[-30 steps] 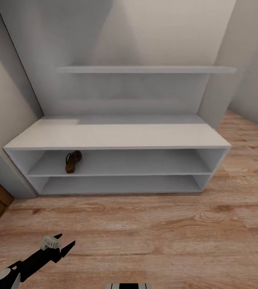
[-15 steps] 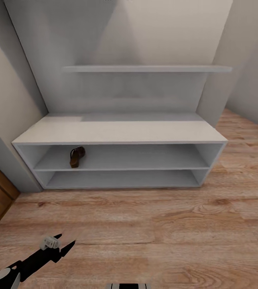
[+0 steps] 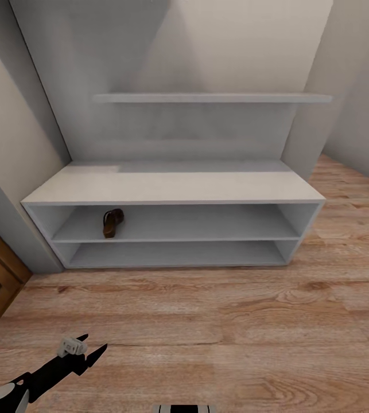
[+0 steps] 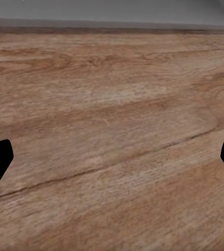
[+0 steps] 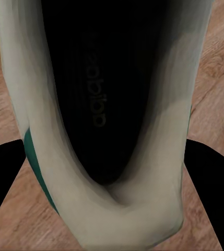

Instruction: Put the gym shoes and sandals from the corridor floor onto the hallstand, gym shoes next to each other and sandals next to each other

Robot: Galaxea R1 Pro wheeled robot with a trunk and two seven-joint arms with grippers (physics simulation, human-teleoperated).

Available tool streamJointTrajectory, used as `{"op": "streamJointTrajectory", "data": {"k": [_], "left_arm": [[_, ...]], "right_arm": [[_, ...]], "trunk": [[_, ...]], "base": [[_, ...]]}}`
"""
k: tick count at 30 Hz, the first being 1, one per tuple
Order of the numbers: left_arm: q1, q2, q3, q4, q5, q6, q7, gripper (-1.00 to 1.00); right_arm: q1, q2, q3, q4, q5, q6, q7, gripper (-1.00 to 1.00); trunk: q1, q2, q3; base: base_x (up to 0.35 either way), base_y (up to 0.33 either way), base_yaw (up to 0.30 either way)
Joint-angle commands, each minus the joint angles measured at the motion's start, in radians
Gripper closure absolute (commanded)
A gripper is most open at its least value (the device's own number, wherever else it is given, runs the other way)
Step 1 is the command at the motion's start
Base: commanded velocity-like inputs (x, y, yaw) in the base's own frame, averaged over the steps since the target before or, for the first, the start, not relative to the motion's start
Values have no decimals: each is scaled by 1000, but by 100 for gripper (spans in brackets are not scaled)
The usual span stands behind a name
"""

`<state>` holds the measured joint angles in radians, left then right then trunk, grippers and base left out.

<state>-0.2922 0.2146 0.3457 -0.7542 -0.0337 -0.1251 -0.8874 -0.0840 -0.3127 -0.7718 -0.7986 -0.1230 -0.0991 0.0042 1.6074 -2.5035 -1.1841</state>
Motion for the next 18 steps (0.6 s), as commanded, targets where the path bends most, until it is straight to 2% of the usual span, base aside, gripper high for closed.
{"op": "streamJointTrajectory", "data": {"k": [1,4,8,9,11,12,13,14,16,18], "left_arm": [[-1,-1,3,1,-4,-7,-4,-100],[-1,-1,2,1,-4,-12,-4,-100],[0,-1,2,1,-2,-14,-8,-100],[0,0,2,1,-3,-14,-9,-100],[0,-1,2,1,-3,-14,-9,-100],[0,-1,2,1,-3,-14,-9,-100],[1,-1,2,1,-3,-14,-10,-100],[1,-1,2,1,-3,-15,-10,-100],[1,0,2,1,-4,-15,-10,-100],[2,0,3,1,-4,-16,-10,-100]], "right_arm": [[0,0,1,2,-10,-4,1,100],[0,10,9,8,-6,-5,2,100],[0,40,96,12,4,-4,3,100],[-1,53,160,10,14,-4,3,100],[-1,63,241,9,23,-4,-1,100],[-2,73,328,7,31,-3,-4,100],[-2,89,457,3,37,-3,-7,100],[-10,107,547,3,41,1,-9,100],[-32,129,598,2,43,7,-12,100],[-67,158,626,2,47,23,-22,100]], "trunk": [[0,0,-1],[0,0,-1],[0,0,-1],[0,0,-1],[0,0,-1],[0,0,-1],[0,0,-1],[0,0,-1],[0,0,-1],[0,0,-1]], "base": [[0,0,0],[0,0,0],[0,0,0],[0,0,0],[0,0,0],[0,0,0],[0,0,0],[0,0,0],[0,0,0],[0,0,0]]}}
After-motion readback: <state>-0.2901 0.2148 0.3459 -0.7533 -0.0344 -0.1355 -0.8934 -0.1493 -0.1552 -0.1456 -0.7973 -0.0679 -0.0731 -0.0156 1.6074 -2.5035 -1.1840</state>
